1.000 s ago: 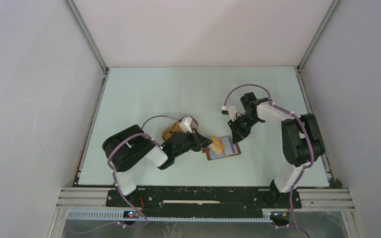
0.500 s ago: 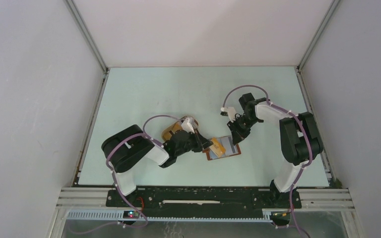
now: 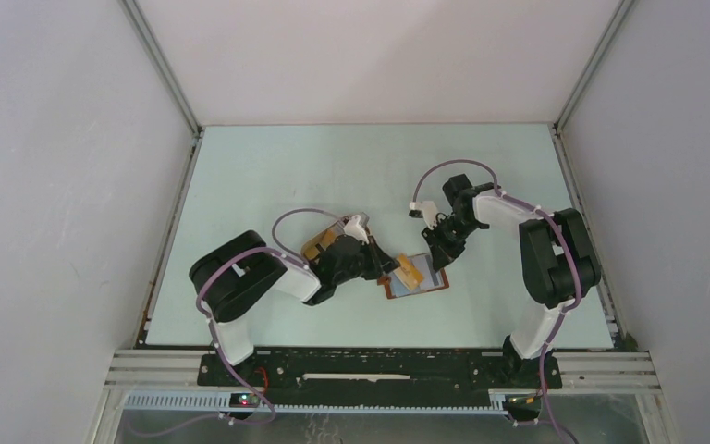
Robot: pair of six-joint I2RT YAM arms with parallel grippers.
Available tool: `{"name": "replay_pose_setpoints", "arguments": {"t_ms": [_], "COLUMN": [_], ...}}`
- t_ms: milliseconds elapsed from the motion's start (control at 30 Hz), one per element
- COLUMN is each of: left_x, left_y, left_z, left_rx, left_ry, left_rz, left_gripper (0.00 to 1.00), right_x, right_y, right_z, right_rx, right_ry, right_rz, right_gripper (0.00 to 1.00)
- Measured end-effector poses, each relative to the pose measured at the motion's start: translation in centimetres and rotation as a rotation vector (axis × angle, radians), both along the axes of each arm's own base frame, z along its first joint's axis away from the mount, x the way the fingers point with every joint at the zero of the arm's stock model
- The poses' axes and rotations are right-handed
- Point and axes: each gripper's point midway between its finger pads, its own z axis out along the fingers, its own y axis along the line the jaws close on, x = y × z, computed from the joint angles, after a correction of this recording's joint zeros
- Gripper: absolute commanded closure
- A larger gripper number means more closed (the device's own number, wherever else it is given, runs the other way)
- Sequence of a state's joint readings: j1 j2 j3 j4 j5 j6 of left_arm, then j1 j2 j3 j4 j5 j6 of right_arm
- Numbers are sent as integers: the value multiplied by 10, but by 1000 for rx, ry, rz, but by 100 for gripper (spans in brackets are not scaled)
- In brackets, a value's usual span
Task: Put the credit cards into the card holder
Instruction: Insert the credit card into the card holder.
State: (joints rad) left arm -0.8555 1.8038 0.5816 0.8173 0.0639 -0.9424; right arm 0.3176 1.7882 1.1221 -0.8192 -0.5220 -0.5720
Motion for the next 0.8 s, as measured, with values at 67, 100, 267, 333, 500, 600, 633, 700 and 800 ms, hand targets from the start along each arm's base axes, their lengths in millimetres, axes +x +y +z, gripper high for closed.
{"name": "replay_pose_setpoints", "arguments": {"t_ms": [67,100,267,333,500,600,633,700,800], "left_x": [1,1,1,0,-6,-12,-13,-14,-11], "left_y": [-1,-2,-7,-10,-15,-13,-12,-13,-16], "left_z": [0,1,3,4,5,0,-3,-6,-6], "left_rx": [4,5,11,14,10,24,32,45,53], "left_ry": [3,4,9,12,32,61,72,91,114], "left_rz": [-2,-4,-28,-46,-101,-127,-133,-141,-156], "left_gripper": [100,100,100,100,100,100,100,100,99], "right_x": [0,0,0,0,0,0,0,0,0], "right_y": [0,0,0,0,0,0,0,0,0], "right_z": [0,0,0,0,-1,-1,-1,-1,-1], "right_rx": [-2,-2,-6,-6,-9,-8,-8,-8,-8], "right_ry": [-1,-1,-2,-2,-3,-3,-3,-3,-2], "right_rz": [1,1,3,3,3,3,3,3,3], "right_gripper": [83,83,82,82,82,82,81,81,80]}}
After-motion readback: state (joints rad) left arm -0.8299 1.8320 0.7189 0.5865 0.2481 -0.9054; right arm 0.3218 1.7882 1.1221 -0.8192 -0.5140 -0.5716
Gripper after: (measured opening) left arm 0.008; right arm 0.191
